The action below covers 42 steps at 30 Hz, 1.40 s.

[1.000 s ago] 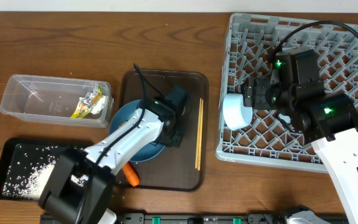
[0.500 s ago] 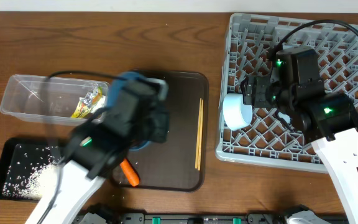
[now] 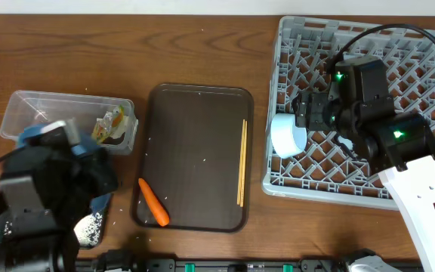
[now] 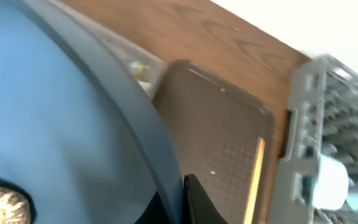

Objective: Sort waste into correct bins and load items into the dishwasher rack
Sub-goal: 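Carry the plate left and tip its food over the black tray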

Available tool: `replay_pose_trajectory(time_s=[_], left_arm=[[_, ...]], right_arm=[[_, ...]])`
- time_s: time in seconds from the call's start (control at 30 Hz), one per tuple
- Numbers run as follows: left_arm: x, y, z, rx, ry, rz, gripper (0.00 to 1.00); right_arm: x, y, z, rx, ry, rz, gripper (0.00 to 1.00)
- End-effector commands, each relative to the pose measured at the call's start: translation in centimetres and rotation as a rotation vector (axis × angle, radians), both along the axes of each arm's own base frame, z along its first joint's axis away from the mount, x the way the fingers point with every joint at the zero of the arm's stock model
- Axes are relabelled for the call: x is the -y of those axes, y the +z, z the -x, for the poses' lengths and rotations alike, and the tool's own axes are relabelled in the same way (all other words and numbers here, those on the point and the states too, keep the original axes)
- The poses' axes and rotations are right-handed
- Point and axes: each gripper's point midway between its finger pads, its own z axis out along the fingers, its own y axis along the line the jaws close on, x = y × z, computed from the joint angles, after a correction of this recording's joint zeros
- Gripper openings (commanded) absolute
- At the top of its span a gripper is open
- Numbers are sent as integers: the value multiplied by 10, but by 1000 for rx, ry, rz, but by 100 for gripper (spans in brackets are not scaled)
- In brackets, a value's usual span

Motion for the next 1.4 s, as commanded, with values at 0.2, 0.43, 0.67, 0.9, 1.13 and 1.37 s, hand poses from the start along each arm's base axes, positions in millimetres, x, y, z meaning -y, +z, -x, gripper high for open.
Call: replay_pose_trajectory(time_s=[0.2, 0.43, 0.67, 0.9, 1.13, 1.37], left_arm=[[-29, -42, -9, -37, 52, 163, 6], [-32, -34, -22, 93, -59, 346, 6], [-60, -9, -8, 293, -36, 317, 6], [-53, 8, -6, 438, -135, 342, 6], [-45, 20, -3, 510, -187, 363, 6], [-38, 10, -6, 451, -205, 353, 6]], right_arm=[[3, 3, -1, 11, -1, 12, 84], [3, 2, 0, 6, -1, 14, 85], [4, 1, 1, 1, -1, 17, 85], [4, 1, 1, 1, -3, 19, 85], [4, 1, 0, 4, -4, 18, 85], [3, 3, -2, 14, -3, 14, 85]])
